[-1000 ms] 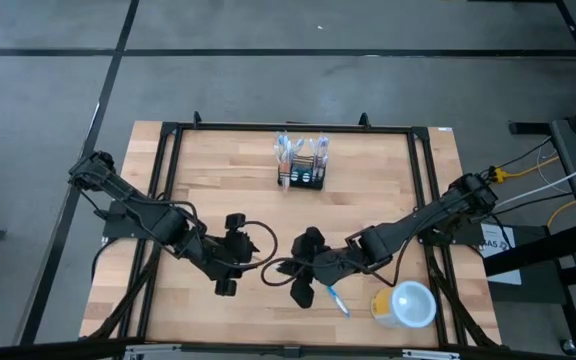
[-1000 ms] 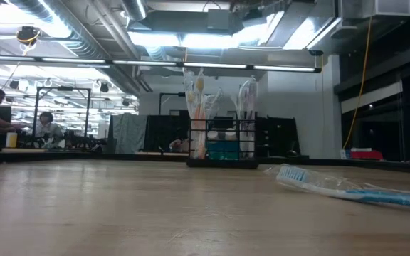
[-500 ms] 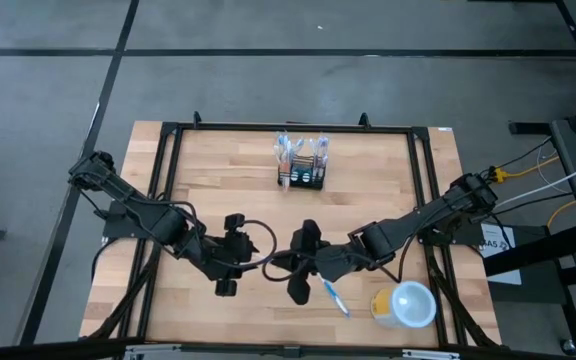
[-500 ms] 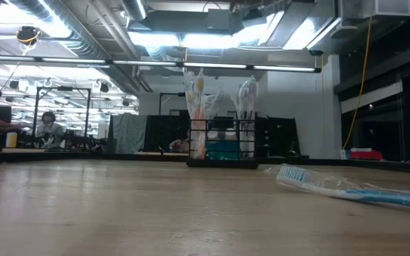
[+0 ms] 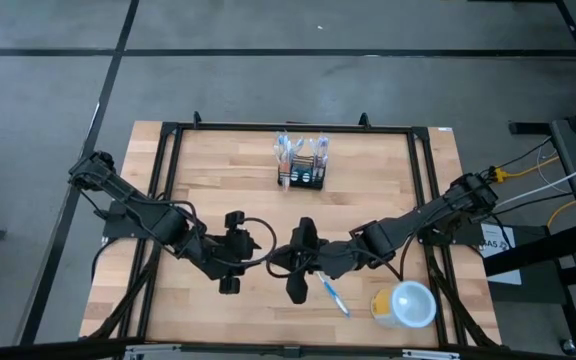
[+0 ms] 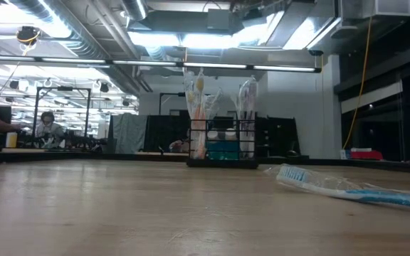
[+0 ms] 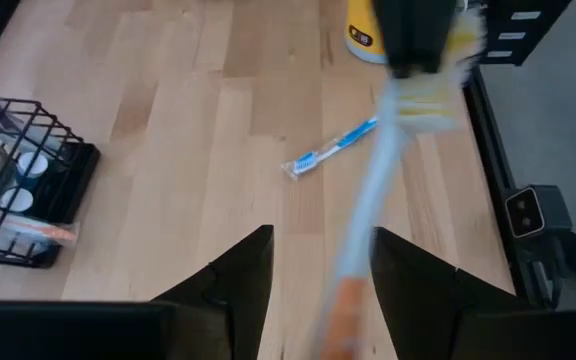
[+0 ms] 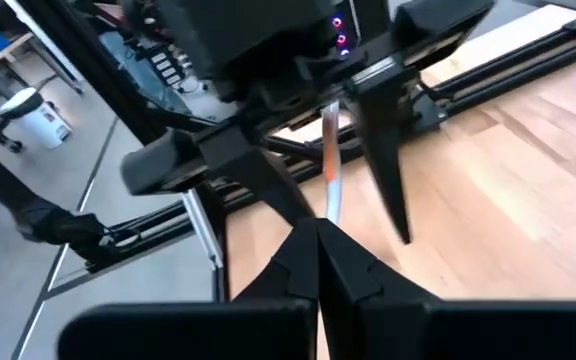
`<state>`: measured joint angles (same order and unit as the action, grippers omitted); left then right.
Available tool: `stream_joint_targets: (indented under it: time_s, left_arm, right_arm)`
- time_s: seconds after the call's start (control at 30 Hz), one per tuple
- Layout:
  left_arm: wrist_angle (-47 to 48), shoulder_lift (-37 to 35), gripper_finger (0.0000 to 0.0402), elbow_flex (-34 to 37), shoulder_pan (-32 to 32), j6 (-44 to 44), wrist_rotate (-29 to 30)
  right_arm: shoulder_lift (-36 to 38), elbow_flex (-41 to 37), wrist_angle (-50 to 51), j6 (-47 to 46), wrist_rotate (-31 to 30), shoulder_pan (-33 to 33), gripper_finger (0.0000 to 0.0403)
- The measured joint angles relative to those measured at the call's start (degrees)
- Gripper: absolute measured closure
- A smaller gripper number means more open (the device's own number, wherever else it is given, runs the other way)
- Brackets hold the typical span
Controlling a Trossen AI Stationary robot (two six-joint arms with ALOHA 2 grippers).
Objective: Pick & Place toothbrushing station
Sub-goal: Put the orange toothbrush into the left section of the mesh organizer
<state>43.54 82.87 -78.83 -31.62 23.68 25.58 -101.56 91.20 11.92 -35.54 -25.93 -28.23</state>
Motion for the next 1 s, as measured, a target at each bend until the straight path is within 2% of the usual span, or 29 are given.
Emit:
stream_joint_targets:
  time_s: [0.3, 1.0]
  left_arm:
    - [0.1, -0.1, 0.0269, 0.0, -0.2, 0.5, -0.5]
    - [0.1, -0.2, 0.0325, 0.0, -0.2, 0.7, -1.7]
  right_arm:
    - [0.0, 0.0, 4.2, -1.4, -0.6, 0.0, 0.0401]
    - [0.0, -0.1, 6.2, -1.5, -1.1, 0.0, 0.0402]
